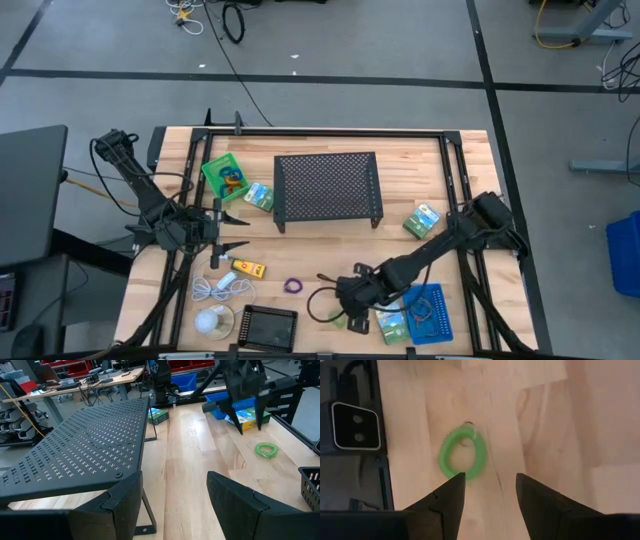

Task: Pick & Place Office Desk Supplies
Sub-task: Put the green spring keychain into the green bin

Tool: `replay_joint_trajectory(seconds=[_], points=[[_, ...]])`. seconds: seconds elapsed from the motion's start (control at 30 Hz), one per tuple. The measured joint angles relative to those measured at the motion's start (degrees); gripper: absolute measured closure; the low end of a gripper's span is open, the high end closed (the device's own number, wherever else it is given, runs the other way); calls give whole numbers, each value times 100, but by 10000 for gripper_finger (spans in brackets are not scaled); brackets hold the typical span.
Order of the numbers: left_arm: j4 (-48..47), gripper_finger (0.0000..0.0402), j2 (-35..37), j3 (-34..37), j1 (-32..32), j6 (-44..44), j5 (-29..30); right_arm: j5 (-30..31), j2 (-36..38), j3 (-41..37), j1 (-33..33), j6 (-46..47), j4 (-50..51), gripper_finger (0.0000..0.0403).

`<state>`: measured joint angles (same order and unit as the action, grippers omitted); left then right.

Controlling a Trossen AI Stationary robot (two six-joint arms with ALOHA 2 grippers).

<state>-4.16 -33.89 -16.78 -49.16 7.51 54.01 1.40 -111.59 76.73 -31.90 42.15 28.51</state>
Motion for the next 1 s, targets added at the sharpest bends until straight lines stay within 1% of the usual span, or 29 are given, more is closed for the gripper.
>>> replay_joint_trajectory(seconds=[0.2,0.3,0.53,0.67,0.8,0.9,1.0], points=[[1,173,0,0,0,10,0,-44,-305,2,-36,46,-457,220],[1,173,0,0,2,24,0,-52,-481,96,-44,44,-580,227],[2,173,0,0,2,47,0,-88,-980,655,-77,-289,22,258],[-2,173,0,0,0,57,1,-44,-1182,947,-110,-450,346,266],[-12,173,1,0,0,60,6,270,-1274,1040,-170,-496,487,272],[-13,173,2,0,0,66,16,541,-1285,1043,-188,-491,667,297],[-15,173,2,0,0,66,20,565,-1287,1036,-175,-528,719,353]])
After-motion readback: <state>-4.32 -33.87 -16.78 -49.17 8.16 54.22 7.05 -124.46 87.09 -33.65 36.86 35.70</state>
